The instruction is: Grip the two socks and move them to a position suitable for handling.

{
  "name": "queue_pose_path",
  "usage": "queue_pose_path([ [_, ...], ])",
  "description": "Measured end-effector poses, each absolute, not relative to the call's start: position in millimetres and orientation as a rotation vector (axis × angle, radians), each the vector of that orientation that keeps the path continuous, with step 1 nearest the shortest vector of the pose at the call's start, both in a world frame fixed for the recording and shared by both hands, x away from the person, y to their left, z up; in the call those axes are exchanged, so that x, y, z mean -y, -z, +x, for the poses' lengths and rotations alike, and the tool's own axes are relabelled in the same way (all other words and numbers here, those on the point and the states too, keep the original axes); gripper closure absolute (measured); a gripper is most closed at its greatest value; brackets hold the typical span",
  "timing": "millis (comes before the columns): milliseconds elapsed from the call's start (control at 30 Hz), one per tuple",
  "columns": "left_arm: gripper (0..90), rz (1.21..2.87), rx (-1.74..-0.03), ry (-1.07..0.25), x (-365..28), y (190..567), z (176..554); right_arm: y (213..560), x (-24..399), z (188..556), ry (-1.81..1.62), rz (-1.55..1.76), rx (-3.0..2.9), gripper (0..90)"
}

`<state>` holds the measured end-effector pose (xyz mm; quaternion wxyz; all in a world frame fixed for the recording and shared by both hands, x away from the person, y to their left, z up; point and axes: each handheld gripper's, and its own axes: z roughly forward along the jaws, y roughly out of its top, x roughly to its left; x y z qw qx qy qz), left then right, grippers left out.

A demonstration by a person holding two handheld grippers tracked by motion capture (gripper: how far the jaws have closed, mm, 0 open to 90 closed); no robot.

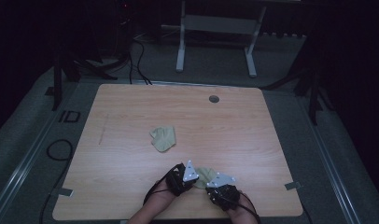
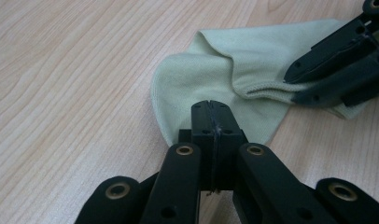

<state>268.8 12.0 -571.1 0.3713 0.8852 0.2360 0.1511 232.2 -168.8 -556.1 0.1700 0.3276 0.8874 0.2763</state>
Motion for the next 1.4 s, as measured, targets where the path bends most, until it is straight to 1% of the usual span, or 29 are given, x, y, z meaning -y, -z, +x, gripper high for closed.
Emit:
queue_pose_path([
  [133,89.3,2.270,-0.604,-0.384,-12,571,269,547,178,234,-0.848,0.986,-2.504,83.8],
  [300,89.3,2.273,-0.602,-0.375,-12,571,270,524,206,242,-0.946,1.085,-2.426,83.7],
  [333,89.4,2.273,-0.602,-0.375,-12,571,270,524,206,242,-0.946,1.085,-2.426,83.7],
  [400,89.3,2.276,-0.595,-0.372,-13,571,271,520,221,248,-0.957,1.152,-2.394,83.4],
  [533,89.3,2.276,-0.594,-0.365,-13,571,271,523,245,258,-0.944,1.243,-2.368,82.9],
  [733,89.3,2.278,-0.588,-0.352,-14,570,272,538,267,268,-0.912,1.329,-2.357,81.2],
  [800,89.3,2.277,-0.593,-0.344,-14,570,273,544,270,270,-0.884,1.344,-2.359,79.4],
  [867,89.2,2.275,-0.599,-0.340,-14,570,273,550,273,273,-0.860,1.363,-2.359,73.7],
  [900,89.2,2.275,-0.599,-0.340,-14,570,273,550,273,273,-0.860,1.363,-2.359,73.7],
  [933,89.1,2.270,-0.601,-0.327,-14,570,273,550,278,277,-0.853,1.376,-2.346,66.9],
  [1033,88.7,2.270,-0.605,-0.320,-13,570,273,546,281,279,-0.827,1.373,-2.323,63.5],
  [1167,79.3,2.238,-0.620,-0.265,-14,568,271,536,284,280,-0.857,1.367,-2.304,60.5],
  [1233,75.5,2.234,-0.627,-0.270,-14,566,268,532,282,282,-0.862,1.347,-2.308,58.7],
  [1300,66.0,2.223,-0.642,-0.272,-16,563,266,526,278,285,-0.875,1.332,-2.307,57.1],
  [1333,63.0,2.218,-0.649,-0.271,-18,561,264,523,275,287,-0.883,1.309,-2.313,55.9],
  [1367,62.3,2.212,-0.644,-0.258,-21,559,262,520,271,289,-0.884,1.287,-2.315,55.4],
  [1400,59.7,2.212,-0.644,-0.258,-21,559,262,520,271,289,-0.884,1.287,-2.315,55.4],
])
